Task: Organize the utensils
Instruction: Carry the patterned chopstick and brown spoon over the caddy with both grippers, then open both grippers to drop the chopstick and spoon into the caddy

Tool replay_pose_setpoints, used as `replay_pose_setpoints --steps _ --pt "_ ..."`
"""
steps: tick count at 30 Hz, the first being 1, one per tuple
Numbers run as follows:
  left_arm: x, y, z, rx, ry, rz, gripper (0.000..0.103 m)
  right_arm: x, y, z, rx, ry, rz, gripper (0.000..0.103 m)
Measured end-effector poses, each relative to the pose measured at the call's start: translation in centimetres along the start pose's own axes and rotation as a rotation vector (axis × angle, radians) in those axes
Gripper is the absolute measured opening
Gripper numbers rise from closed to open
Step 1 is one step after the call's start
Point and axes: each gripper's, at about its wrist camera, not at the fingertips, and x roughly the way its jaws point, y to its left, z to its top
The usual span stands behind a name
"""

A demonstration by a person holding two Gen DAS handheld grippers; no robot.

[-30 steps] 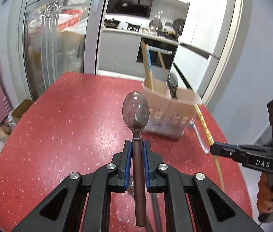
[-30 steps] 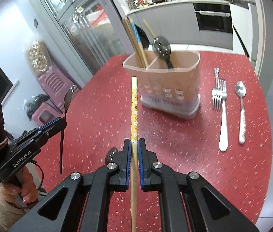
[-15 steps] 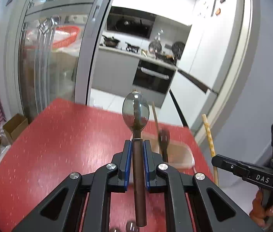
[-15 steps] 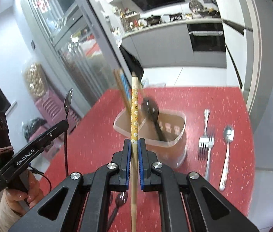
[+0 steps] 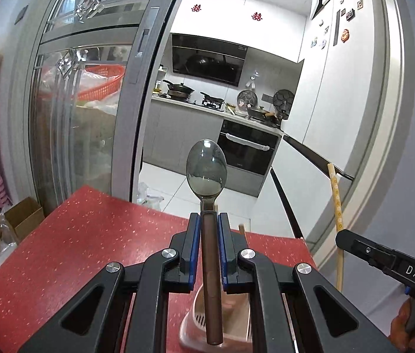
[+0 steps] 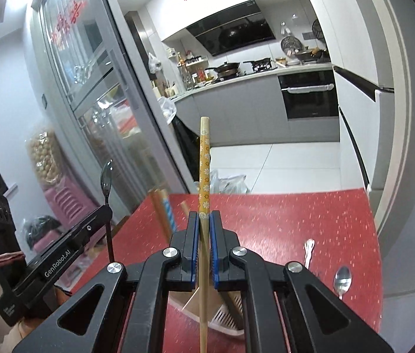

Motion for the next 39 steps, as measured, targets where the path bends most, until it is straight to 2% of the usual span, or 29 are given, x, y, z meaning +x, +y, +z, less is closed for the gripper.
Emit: replay_pose_setpoints --steps 9,18,26,32,39 --pt "3.1 -0.4 -0.2 -0.014 -0.072 0.0 0.037 2.5 -0.4 1.2 -0.054 -0.1 -0.032 0.008" --pt "4.5 -0.4 -2.3 -0.005 -0.111 0.025 0.037 4.8 0.4 -0.8 -0.137 -0.171 -0.095 0.008" --pt "4.5 -1.1 -4.4 0.063 -0.109 0.046 0.037 6.5 0.1 -3.6 -0.201 -0.148 -0.126 0.008" --pt "4.5 -1.2 -5.7 0.091 -0.065 0.063 0.037 6.5 -0.1 -6.1 -0.244 -0.105 -0.127 0.008" --pt "4.5 -1.5 -6.7 0.113 -0.016 0.071 0.037 5.9 -0.3 -7.3 -0.237 -0.062 -0.124 0.008"
